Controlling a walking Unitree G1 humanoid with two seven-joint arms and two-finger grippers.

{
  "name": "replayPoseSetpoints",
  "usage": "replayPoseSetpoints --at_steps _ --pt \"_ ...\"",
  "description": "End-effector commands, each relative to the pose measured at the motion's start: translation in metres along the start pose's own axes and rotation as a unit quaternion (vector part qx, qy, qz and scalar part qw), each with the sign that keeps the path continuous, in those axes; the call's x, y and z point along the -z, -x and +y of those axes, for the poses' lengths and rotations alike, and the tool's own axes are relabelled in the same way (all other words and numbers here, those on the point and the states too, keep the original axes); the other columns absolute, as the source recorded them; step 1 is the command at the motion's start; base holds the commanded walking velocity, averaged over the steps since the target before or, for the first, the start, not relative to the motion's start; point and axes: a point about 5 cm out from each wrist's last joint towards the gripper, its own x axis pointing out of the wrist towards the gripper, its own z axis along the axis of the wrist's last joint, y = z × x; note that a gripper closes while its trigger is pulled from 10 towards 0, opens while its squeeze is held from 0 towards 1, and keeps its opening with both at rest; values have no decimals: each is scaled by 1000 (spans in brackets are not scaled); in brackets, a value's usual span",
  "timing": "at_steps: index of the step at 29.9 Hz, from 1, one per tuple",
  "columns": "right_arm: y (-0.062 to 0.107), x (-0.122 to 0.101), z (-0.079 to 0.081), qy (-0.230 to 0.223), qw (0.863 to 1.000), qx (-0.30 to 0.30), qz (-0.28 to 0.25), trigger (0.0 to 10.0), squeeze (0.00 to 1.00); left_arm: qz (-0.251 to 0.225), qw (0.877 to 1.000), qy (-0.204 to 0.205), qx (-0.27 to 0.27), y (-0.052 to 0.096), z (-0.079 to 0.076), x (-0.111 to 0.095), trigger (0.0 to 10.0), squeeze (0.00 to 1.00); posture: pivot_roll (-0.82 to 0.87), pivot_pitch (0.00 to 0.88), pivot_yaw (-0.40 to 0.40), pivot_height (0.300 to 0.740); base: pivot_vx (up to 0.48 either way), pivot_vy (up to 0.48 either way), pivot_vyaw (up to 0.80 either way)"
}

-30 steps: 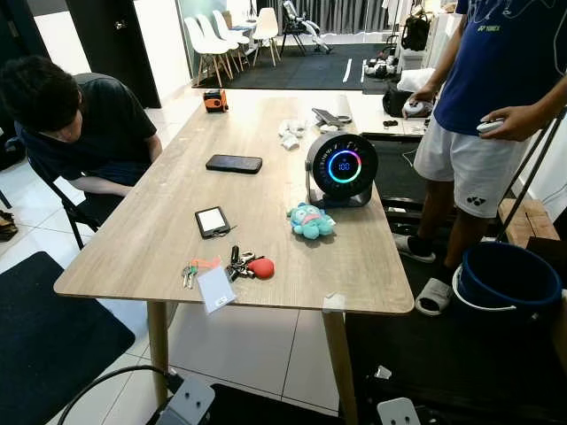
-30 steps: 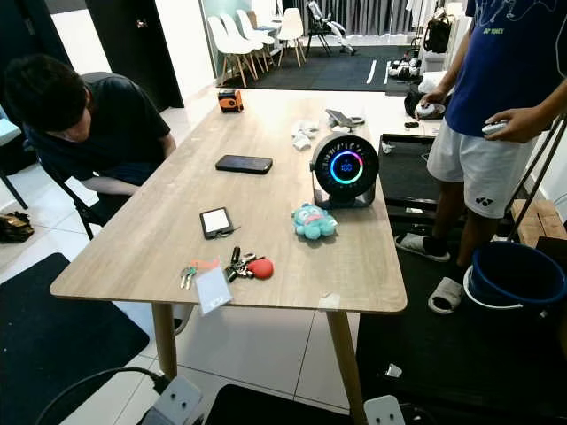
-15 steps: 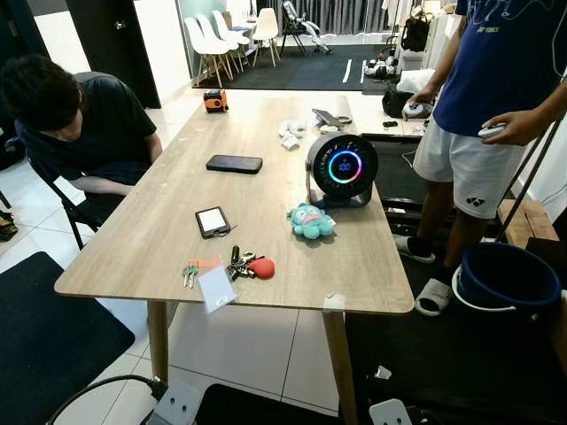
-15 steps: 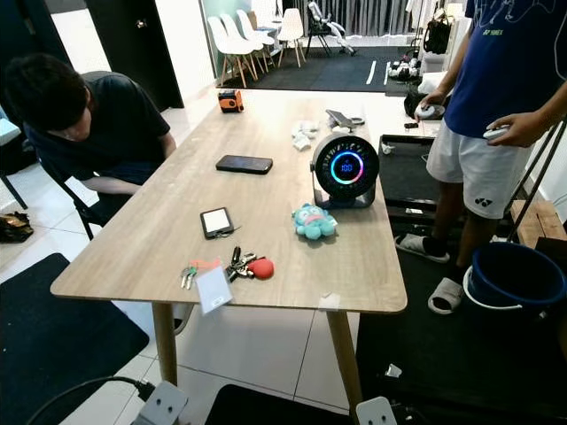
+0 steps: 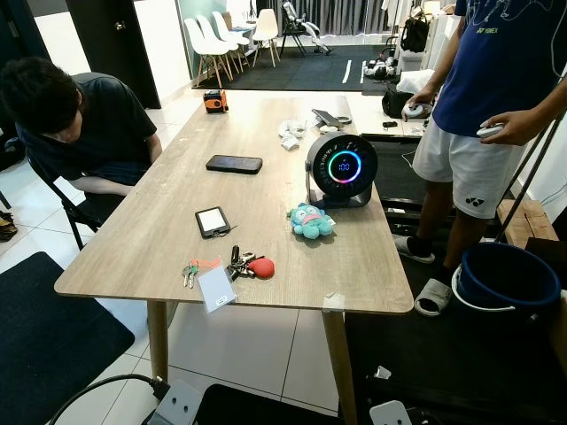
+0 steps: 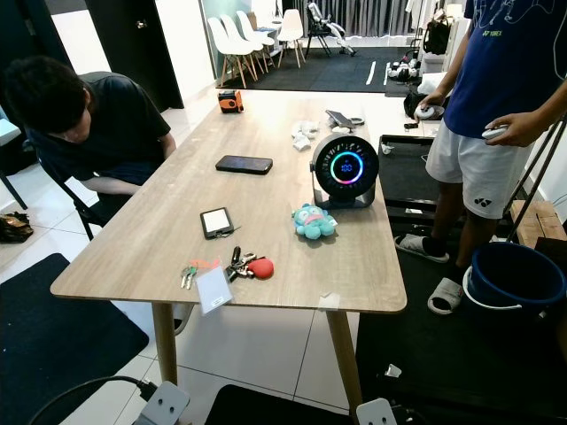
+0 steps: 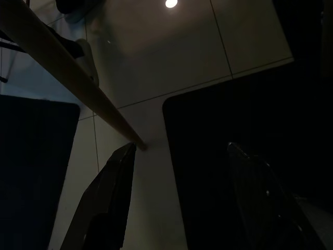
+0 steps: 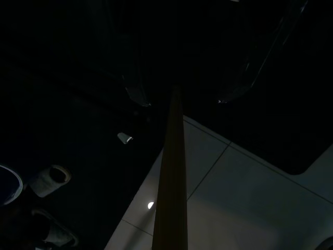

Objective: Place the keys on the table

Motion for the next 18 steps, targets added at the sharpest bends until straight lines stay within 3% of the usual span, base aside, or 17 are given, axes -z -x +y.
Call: replayPoseSetpoints --at_steps 1,6,18 --pt "4 6 3 4 1000 -6 13 10000 0 13 1000 -11 4 4 1 8 10000 0 101 122 81 740 0 0 0" --pt "3 5 4 6 1000 -12 11 10000 0 14 1000 -11 3 4 1 9 10000 0 102 122 80 740 0 0 0" --pt "3 6 4 5 1000 -13 14 10000 0 12 1000 -13 5 4 0 8 10000 0 100 123 81 740 0 0 759"
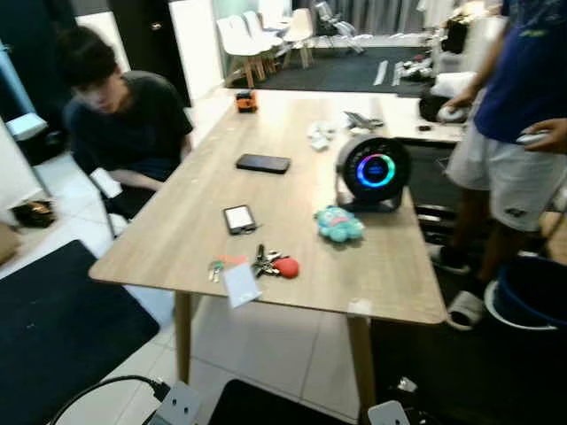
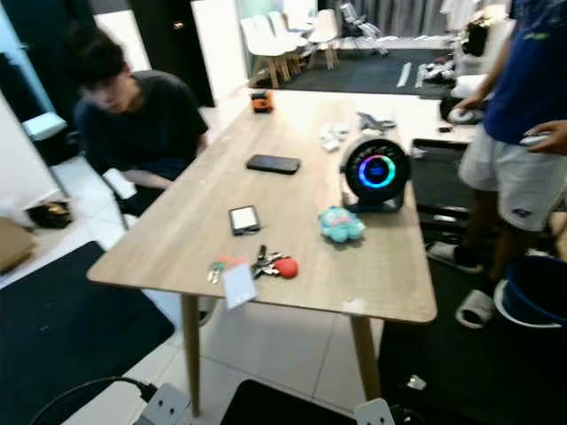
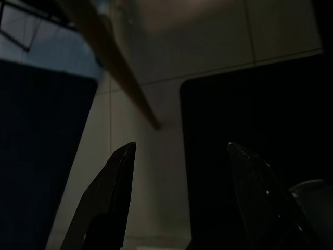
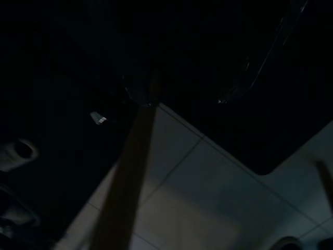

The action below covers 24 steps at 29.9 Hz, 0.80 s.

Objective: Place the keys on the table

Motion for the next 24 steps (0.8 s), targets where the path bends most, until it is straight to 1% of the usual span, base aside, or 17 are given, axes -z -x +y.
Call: replayPoseSetpoints --at_steps 1,24 --pt "3 6 3 2 1000 -7 13 10000 0 13 1000 -11 4 3 1 7 10000 0 100 122 81 740 0 0 800" --pt "3 6 3 3 1000 -8 14 10000 0 12 1000 -13 5 2 0 7 10000 0 100 120 79 740 0 0 800"
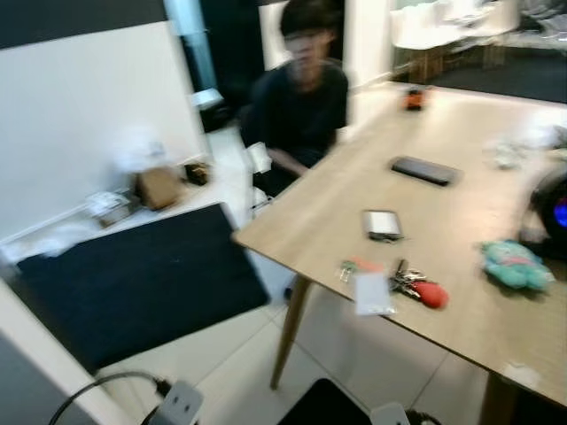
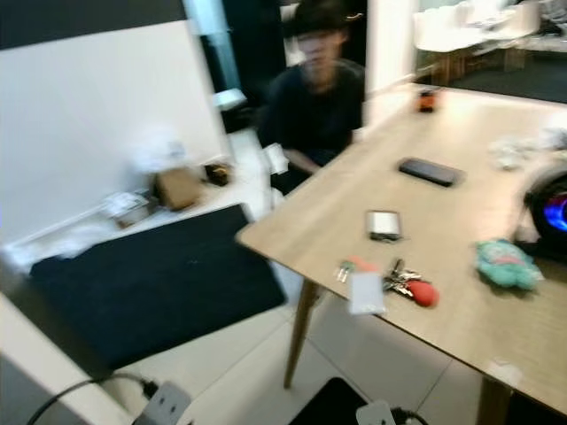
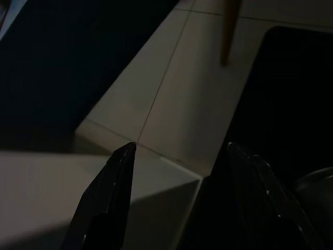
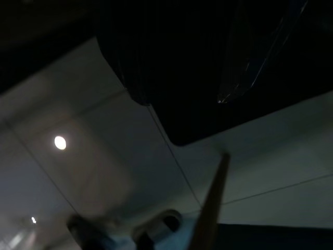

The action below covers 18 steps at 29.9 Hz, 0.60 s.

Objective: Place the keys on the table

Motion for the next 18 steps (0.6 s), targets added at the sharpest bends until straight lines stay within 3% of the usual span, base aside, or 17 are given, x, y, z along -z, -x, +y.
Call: replayPoseSetpoints --at_steps 1,18 --pt "2 4 5 0 1000 -8 10 10000 0 8 1000 -3 0 1 1 4 10000 0 99 119 80 740 0 0 800" --pt "2 4 5 2 1000 -9 10 10000 0 7 1000 -5 1 1 0 5 10000 0 99 115 76 740 0 0 800"
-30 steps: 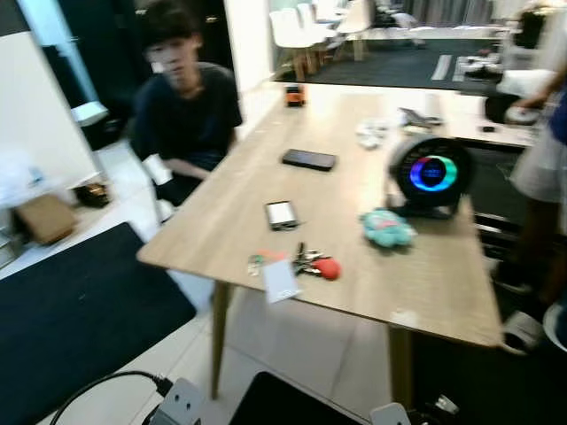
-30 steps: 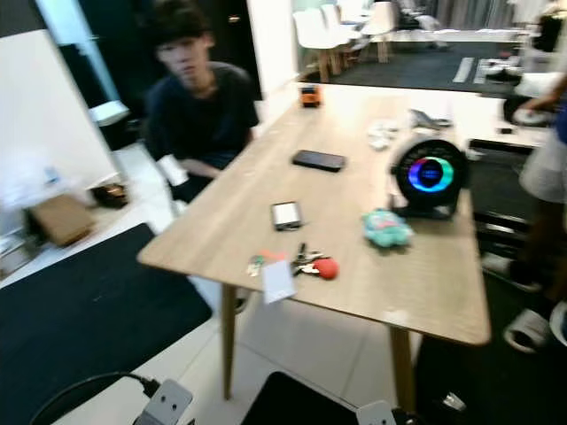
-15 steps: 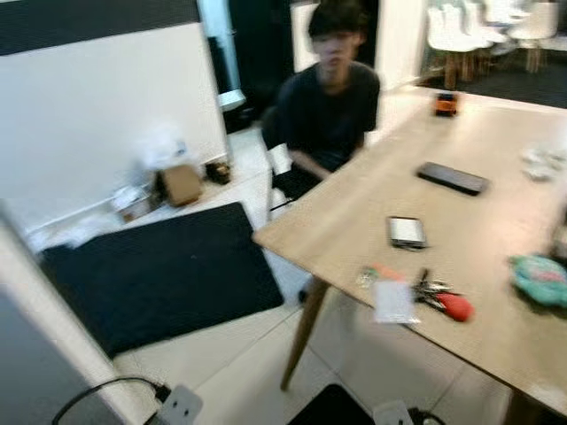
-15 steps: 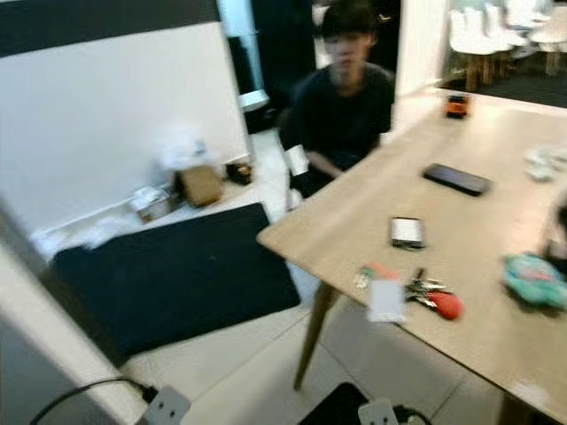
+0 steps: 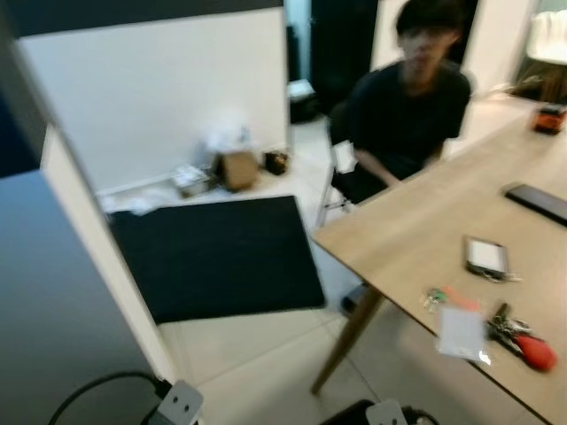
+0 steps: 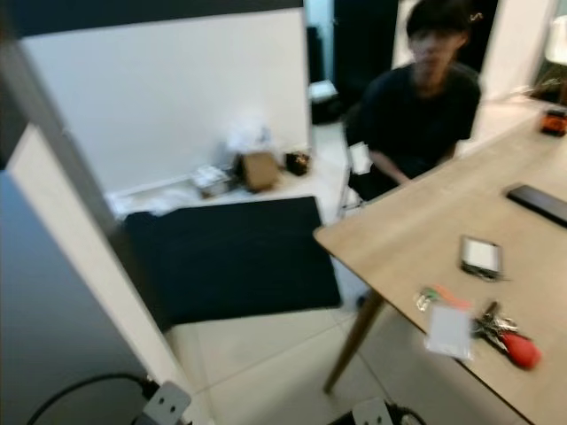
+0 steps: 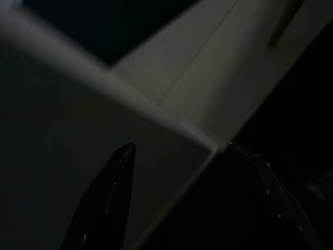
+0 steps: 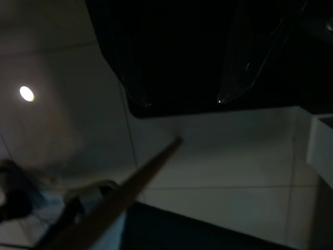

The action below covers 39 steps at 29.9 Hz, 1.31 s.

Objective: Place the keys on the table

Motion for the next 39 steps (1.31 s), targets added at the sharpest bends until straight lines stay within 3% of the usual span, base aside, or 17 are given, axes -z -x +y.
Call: replayPoseSetpoints --at_steps 1,39 --pt "2 4 4 1 1000 -7 8 10000 0 2 1000 -6 1 0 2 0 10000 0 99 115 76 740 0 0 800" --pt "4 5 5 1 1000 -8 10 10000 0 2 1000 -5 1 1 1 0 10000 0 103 129 78 740 0 0 800"
